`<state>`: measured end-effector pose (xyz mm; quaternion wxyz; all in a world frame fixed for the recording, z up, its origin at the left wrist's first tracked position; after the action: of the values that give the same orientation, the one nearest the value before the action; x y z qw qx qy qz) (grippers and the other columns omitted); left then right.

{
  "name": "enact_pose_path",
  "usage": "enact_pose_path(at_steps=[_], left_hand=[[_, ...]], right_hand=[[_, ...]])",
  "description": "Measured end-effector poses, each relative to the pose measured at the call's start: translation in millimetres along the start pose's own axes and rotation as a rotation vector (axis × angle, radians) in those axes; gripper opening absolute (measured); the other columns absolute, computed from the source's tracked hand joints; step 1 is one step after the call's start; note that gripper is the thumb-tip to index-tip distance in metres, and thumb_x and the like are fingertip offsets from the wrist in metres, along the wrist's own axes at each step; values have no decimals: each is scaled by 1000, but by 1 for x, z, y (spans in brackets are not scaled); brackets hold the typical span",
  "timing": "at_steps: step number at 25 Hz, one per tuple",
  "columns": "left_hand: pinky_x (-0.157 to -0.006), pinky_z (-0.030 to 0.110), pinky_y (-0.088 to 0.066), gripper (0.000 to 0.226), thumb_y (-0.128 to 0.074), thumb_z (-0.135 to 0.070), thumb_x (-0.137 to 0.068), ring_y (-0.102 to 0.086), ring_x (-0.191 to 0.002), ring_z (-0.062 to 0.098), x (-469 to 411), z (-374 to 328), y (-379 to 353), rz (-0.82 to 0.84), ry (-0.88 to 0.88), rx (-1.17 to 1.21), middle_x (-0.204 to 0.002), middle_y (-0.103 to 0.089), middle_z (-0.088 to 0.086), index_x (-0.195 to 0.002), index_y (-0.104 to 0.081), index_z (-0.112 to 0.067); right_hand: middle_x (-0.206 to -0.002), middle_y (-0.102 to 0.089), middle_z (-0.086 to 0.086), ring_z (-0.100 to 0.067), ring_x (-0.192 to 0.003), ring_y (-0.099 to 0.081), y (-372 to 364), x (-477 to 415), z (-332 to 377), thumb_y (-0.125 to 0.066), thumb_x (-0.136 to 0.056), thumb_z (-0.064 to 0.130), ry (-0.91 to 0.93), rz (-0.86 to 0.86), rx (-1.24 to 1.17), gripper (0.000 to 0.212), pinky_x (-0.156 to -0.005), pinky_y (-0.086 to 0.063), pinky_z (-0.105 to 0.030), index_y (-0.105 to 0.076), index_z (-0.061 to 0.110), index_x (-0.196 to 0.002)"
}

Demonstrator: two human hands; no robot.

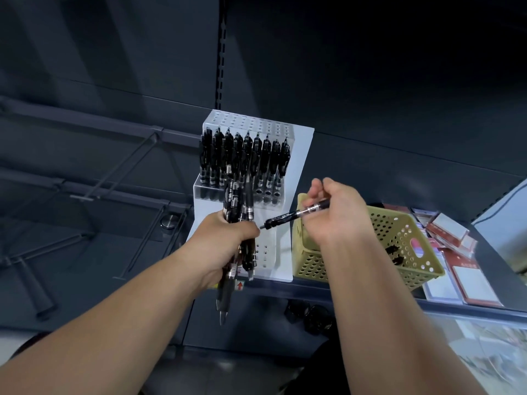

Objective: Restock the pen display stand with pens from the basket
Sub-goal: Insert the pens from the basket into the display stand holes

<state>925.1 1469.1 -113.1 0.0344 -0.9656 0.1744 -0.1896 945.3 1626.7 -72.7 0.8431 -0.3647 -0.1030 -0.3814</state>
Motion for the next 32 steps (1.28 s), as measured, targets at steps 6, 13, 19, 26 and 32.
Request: enact_pose_path(at_steps=[6,13,19,26,32], left_hand=[[-47,27,-53,16,-61,-2,-87,-72,-70,18,-2,0,0,-2,27,259,-88,-75,10,-102,-61,-1],[-53,34,-51,14,-67,3,-80,-72,-67,17,-2,1,1,-103,-36,357,-64,-69,3,-86,-63,-9],[-53,28,-52,20,-71,1,-79,-71,-67,17,-6,-2,5,-194,-72,446,-66,-68,-1,-90,-59,-11],[-59,32,-49,23,-70,-1,-80,-71,-66,14,-12,-7,22,-277,-127,381,-78,-67,0,-91,-55,-15],[-47,27,-49,23,-71,-2,-79,-69,-67,16,-12,-5,18,-234,-133,285,-77,-70,8,-99,-58,-7]], right_hand=[[-83,-59,-9,-10,-54,-50,8,1,-13,-42,-98,-2,-106,57,-298,15,-44,-39,-22,-54,5,-102],[-77,-56,-10,-13,-54,-49,9,4,-28,-40,-102,6,-214,30,-457,13,-54,-45,-28,-51,4,-96],[-77,-59,-8,-14,-59,-53,6,3,-41,-47,-101,15,-220,81,-396,15,-68,-50,-32,-54,3,-106],[-93,-58,6,-5,-74,-52,23,1,-29,-51,-99,22,376,-14,744,8,-70,-47,-28,-58,25,-98],[-118,-65,7,-6,-99,-59,4,8,-48,-46,-101,25,634,661,1527,34,-86,-49,-29,-52,31,-135]])
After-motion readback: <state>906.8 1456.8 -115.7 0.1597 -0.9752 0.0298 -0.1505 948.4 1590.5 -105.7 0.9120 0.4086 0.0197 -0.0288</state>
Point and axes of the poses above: each hand's wrist, its own x-axis away from the middle knuckle, its own y-axis out of the back of the hand, z = x × y, the point moved 1 cm from there along -x, towards the middle knuckle
